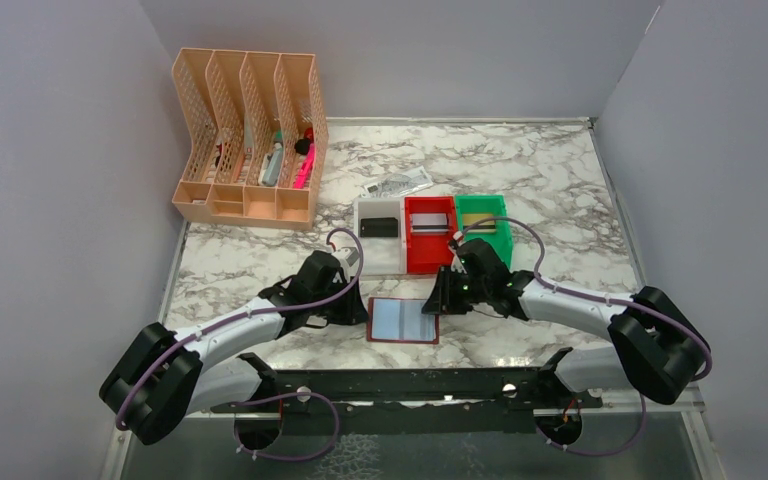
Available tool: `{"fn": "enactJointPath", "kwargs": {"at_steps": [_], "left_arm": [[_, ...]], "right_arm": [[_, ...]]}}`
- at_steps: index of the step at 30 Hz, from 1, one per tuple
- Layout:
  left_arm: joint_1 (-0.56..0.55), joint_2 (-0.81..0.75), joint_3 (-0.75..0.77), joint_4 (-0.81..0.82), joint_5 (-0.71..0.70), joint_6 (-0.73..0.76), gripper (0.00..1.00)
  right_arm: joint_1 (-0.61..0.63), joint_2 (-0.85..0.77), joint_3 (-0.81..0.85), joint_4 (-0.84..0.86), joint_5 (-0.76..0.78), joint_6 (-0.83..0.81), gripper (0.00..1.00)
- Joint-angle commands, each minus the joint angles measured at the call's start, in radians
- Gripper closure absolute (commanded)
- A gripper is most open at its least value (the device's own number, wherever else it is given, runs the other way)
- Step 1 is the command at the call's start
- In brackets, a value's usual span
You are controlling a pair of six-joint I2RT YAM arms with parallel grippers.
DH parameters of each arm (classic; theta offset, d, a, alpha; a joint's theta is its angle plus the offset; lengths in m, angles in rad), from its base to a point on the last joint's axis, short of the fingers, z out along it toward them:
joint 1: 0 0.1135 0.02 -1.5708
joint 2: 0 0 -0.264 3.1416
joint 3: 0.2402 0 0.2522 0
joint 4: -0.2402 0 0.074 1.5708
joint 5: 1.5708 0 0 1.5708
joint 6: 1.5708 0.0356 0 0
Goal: Take the credit cards out of the card holder
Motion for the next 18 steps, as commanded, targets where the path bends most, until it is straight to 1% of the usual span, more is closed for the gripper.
{"fn": "enactJointPath", "kwargs": {"at_steps": [1,7,11,18], "left_arm": [[-0.002,-0.016,0.027,0.008,0.028,0.014,0.73],[-0.001,-0.02,0.023,0.008,0.03,0.013,0.73],[-0.002,-0.022,0.021,0.008,0.032,0.012,0.73],[-0.002,-0.019,0.024,0.008,0.032,0.013,0.73]], "right_arm": [[0.007,0.004,0.0,0.02,-0.008,0.001,0.69],[0.008,0.056,-0.032,0.121,-0.075,0.031,0.7],[0.009,0.069,-0.018,0.086,-0.039,0.022,0.7],[0.014,0.011,0.0,0.012,0.015,0.006,0.7]]}}
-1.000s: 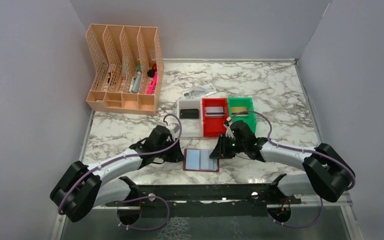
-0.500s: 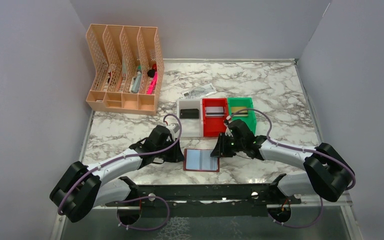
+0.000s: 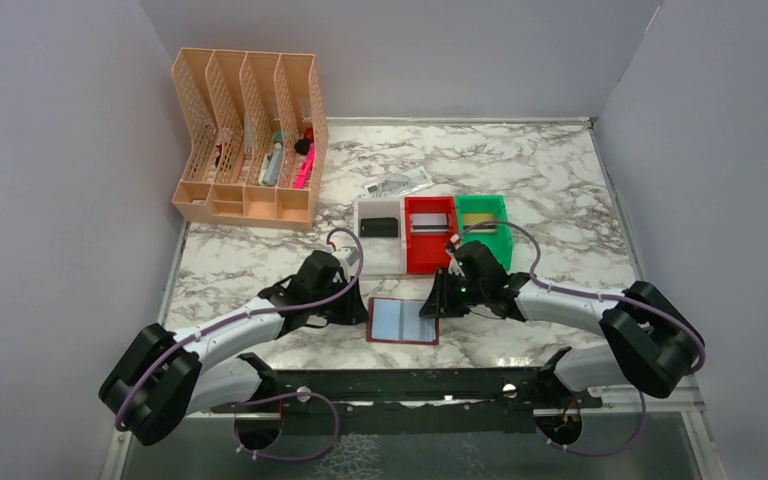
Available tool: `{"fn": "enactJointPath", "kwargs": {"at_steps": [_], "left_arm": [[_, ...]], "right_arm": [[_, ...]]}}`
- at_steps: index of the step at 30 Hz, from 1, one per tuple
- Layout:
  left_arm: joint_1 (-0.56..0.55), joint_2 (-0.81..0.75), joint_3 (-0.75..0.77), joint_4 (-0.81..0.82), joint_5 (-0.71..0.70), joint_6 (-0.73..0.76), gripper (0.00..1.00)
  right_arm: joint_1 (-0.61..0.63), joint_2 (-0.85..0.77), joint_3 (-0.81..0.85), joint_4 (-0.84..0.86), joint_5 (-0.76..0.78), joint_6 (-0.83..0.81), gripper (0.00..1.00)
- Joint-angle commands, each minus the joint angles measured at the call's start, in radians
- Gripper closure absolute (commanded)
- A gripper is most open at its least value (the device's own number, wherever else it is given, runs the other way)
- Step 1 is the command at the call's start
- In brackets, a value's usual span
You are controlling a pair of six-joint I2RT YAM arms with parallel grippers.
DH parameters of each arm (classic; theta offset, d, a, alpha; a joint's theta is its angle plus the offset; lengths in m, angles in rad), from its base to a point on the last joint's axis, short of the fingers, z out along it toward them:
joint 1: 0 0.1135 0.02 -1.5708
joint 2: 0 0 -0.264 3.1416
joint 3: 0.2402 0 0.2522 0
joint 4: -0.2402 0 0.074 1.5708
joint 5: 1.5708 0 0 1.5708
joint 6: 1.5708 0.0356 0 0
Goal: Take the credit cards out of the card holder
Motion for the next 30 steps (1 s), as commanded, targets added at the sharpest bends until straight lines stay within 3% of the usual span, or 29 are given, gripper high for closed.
{"fn": "enactJointPath", "kwargs": {"at_steps": [1,27,30], "left_arm": [[-0.002,-0.013,0.021,0.011,0.027,0.013,0.73],[-0.003,-0.006,0.023,0.011,0.033,0.013,0.75],[-0.003,-0.007,0.024,0.011,0.032,0.012,0.75]], "right_arm": [[0.007,-0.039,0.016,-0.059,0.052,-0.013,0.7],[0.011,-0.009,-0.002,0.125,-0.125,0.036,0.73],[0.012,-0.002,0.022,0.061,-0.07,0.021,0.73]]}}
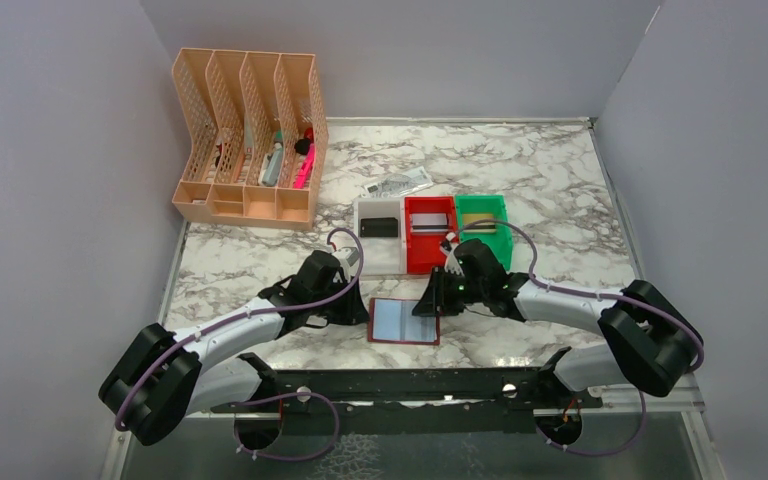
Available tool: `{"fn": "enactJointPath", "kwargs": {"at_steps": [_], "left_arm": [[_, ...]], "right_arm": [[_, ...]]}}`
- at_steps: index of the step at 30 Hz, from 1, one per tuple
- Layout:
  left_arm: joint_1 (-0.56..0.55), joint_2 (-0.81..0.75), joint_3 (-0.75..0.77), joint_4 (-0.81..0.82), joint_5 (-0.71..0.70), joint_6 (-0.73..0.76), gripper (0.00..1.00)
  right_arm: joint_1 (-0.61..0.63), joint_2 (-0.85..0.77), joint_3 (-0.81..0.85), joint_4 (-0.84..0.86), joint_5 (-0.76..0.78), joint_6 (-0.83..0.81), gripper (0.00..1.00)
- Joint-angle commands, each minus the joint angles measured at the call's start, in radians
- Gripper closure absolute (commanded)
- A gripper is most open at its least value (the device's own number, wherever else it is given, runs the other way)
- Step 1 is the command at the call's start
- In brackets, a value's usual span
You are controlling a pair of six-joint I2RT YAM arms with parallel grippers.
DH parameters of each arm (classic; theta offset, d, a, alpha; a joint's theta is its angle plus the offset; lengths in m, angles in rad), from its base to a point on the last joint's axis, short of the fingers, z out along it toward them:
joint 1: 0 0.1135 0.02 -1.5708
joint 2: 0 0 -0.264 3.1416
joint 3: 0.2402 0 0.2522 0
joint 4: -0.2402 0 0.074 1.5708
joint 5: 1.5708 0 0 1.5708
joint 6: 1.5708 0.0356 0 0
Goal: Take the credit cards out of the card holder
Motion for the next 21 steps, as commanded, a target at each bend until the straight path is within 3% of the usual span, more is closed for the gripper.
{"fn": "enactJointPath", "kwargs": {"at_steps": [1,7,21], "left_arm": [[-0.002,-0.009,0.024,0.01,0.026,0.012,0.75],[-0.002,-0.019,0.021,0.009,0.025,0.01,0.75],[-0.002,-0.009,0.02,0.011,0.028,0.008,0.75]], "right_arm": [[0.007,-0.009,0.029,-0.061,0.047,-0.013,0.72],[0.007,-0.075,0.032,-0.178,0.147,-0.045,0.7],[0.007,-0.017,0.016,-0.151,0.138,-0.044,0.68]]}}
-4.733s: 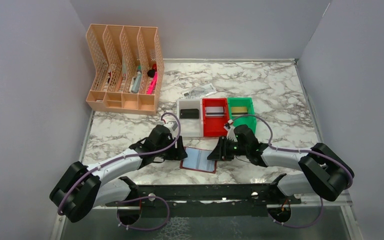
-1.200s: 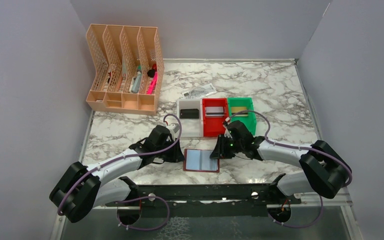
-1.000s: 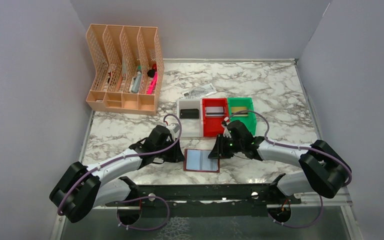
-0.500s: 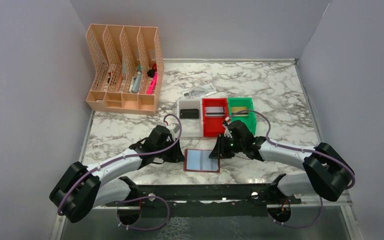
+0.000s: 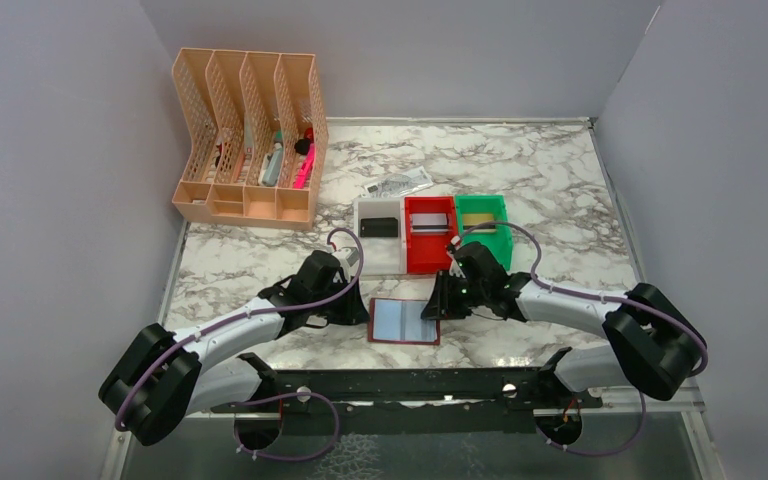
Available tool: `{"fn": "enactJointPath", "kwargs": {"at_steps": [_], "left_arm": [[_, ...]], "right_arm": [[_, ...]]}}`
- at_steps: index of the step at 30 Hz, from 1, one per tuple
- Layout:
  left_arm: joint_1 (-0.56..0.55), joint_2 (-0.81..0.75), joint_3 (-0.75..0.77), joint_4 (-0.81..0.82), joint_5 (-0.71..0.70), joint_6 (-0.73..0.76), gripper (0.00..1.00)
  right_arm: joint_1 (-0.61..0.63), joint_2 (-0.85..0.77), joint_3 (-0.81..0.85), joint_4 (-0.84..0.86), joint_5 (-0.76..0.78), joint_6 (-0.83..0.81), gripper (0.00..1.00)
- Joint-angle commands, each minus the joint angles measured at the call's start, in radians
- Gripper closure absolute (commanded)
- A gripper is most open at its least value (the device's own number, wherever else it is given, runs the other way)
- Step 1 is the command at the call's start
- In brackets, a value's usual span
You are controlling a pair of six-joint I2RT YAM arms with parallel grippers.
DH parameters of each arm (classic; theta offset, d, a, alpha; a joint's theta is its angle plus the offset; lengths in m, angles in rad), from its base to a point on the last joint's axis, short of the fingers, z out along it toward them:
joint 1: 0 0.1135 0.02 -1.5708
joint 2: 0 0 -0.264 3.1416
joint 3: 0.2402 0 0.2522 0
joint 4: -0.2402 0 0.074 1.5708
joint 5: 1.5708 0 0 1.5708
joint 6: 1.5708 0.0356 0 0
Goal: Take the credit cards out of the card holder
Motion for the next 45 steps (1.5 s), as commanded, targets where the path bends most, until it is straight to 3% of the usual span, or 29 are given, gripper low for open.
{"fn": "enactJointPath", "kwargs": {"at_steps": [1,9,18,30,45], "left_arm": [[-0.003,-0.01,0.02,0.01,0.024,0.009,0.75],[-0.004,-0.015,0.021,0.011,0.018,0.007,0.76],[-0.01,0.006,0.027,0.012,0.03,0.013,0.77],[-0.016,0.019,0.033,0.018,0.025,0.009,0.78],[-0.02,0.025,0.04,0.017,0.023,0.009,0.78]], "right_arm": [[0.006,0.003,0.014,-0.024,0.048,-0.021,0.67],[0.006,-0.016,0.008,-0.036,0.062,-0.023,0.66],[0.007,0.007,-0.022,0.11,-0.053,0.025,0.72],[0.009,-0.027,0.033,0.084,-0.092,0.02,0.74],[0.035,-0.045,0.126,-0.148,0.075,-0.08,0.75]]}}
